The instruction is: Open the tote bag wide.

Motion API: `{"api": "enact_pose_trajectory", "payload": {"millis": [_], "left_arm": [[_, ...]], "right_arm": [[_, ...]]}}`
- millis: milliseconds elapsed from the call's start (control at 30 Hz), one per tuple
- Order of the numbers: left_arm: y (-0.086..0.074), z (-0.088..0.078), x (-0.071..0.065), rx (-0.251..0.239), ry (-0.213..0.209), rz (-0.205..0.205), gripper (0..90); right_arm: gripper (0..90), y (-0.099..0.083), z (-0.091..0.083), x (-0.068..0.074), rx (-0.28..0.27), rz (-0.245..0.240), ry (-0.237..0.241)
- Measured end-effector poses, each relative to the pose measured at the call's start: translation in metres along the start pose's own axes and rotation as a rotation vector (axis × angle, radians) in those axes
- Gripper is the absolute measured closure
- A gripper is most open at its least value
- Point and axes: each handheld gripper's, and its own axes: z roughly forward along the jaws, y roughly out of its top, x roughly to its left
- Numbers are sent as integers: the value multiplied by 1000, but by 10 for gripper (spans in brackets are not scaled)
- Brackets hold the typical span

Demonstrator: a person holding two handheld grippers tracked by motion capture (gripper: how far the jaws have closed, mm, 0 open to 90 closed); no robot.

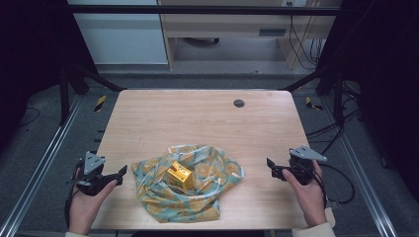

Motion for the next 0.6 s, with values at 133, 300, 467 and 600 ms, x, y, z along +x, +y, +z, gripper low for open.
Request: {"api": "enact_pose_trajectory", "payload": {"millis": [133,300,467,600], "left_arm": [[-4,10,10,37,32,6,121],[-9,15,35,40,75,-57,122],[-10,15,35,61,54,-78,108],[-7,17,24,70,34,-27,100]], "right_arm": [[66,-3,8,-6,26,23,-27],[73,-6,17,-8,76,27,-21],[80,-13,24,-5,176,16,-7],[81,-14,23,-6,184,38,-9]]}}
